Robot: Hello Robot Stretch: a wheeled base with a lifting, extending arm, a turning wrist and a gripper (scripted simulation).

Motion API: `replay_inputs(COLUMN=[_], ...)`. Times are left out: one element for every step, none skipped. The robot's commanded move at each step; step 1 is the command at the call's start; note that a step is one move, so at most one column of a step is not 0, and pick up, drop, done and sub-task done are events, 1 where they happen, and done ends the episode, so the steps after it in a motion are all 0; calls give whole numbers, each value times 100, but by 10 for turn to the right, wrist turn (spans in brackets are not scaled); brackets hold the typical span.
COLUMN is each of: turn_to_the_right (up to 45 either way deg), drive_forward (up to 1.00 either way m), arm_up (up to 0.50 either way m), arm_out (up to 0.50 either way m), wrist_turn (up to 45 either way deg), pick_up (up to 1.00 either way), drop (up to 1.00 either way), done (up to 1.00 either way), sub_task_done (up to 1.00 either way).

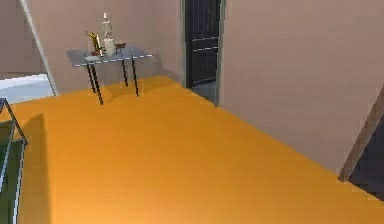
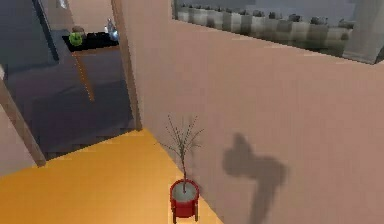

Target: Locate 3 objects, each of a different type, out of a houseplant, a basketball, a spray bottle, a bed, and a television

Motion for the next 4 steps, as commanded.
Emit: replay_inputs(turn_to_the_right=[0, 0, 0, 60], drive_forward=[100, 100, 70, 0], arm_up=[0, 0, 0, 0], arm_out=[0, 0, 0, 0], wrist_turn=[0, 0, 0, 0], pick_up=[0, 0, 0, 0], drop=[0, 0, 0, 0], done=[0, 0, 0, 0], sub_task_done=[0, 0, 0, 0])
